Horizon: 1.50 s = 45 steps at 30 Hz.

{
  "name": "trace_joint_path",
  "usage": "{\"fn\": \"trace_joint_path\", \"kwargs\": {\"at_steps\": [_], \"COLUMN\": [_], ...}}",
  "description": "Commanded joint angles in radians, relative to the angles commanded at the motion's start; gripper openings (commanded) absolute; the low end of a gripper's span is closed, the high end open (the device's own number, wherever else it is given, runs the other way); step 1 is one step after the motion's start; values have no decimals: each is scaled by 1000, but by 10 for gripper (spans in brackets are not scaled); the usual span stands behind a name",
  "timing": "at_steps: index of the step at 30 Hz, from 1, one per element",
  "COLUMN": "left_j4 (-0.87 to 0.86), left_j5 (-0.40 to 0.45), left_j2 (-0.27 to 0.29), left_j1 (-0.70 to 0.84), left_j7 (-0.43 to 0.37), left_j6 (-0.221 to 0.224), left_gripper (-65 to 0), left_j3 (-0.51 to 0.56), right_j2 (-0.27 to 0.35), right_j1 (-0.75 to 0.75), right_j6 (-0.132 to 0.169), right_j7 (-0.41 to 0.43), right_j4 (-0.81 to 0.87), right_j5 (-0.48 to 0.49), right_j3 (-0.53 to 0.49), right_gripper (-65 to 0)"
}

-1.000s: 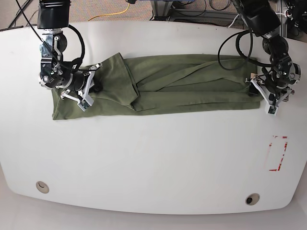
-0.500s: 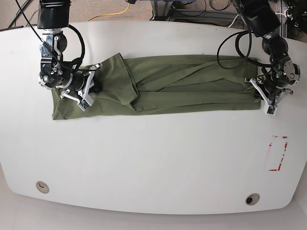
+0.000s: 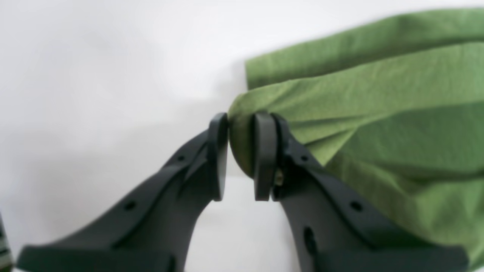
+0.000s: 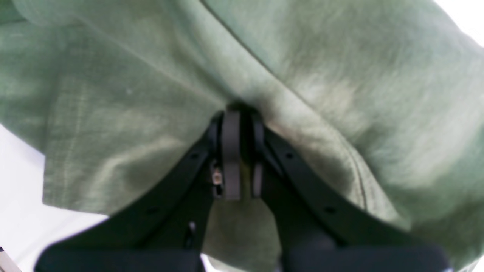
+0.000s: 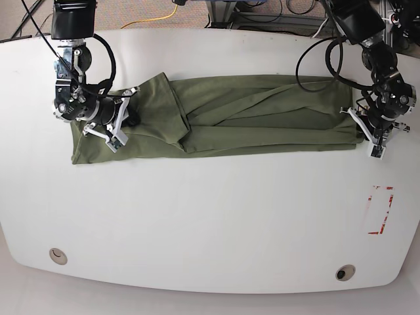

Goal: Layout the t-shirt on the table in an organized manner, then fold the t-shirt properly
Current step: 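Pull the grasped end with the left gripper to straighten the fold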

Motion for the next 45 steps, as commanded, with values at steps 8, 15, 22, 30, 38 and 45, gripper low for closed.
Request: {"fn": "trace_joint_path", "kwargs": {"at_steps": [8, 15, 22, 30, 38, 45], "left_j4": [117, 133, 133, 133, 130, 94], "left_j5": [0, 0, 0, 2, -64, -239], "left_j2": [0, 0, -2, -6, -8, -14], "left_j1": [68, 126, 167, 181, 123, 57], "left_j7": [89, 89, 89, 91, 112, 253], "left_j6": [0, 0, 0, 0, 0, 0], "left_gripper": [-553, -549, -428, -160, -163, -161], "left_j3": [-3, -5, -5, -35, -92, -133], "right_j2": [-2, -18, -28, -28, -28, -28], "right_j1": [2, 2, 2, 2, 2, 2], "right_j6": [0, 0, 0, 0, 0, 0], "right_j7": [0, -2, -3, -3, -3, -3], "right_j4": [0, 2, 2, 2, 2, 3], "right_j5": [0, 0, 0, 0, 0, 0], "right_j3": [0, 0, -2, -5, -5, -5], "right_gripper": [-609, -609, -609, -609, -609, -609]}}
